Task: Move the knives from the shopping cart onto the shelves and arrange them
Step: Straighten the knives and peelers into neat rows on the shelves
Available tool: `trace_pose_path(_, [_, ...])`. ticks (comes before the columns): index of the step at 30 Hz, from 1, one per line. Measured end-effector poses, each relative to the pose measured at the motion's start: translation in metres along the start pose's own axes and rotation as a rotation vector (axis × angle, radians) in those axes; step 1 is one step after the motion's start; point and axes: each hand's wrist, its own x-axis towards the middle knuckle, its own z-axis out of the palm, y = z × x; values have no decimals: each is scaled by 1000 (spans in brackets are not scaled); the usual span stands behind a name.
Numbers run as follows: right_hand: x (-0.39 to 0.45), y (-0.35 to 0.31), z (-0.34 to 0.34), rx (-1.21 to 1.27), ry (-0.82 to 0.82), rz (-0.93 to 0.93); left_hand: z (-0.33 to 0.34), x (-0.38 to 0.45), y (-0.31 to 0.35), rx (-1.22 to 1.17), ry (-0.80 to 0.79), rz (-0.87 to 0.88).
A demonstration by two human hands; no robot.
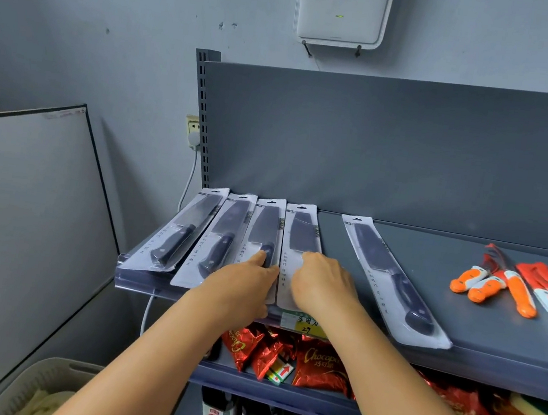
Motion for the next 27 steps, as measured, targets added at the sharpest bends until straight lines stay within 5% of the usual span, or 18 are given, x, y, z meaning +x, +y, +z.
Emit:
trace_pose_path(6, [-12,4,-12,-83,-66,-128,-4,-5,4,-1,25,19])
trace_pose_path(11, [-16,38,-31,-51,46,-160,-8,-2,37,-123,155,113])
trace_pose_path(17, [-14,112,-52,-48,27,-21,6,15,104,-115,158,235])
trace_pose_path(23, [-17,139,-49,32,-105,-7,19,28,115,81,75,-34])
trace_pose_path(27, [-18,132,-49,44,-85,-38,21,23,96,61,42,-50])
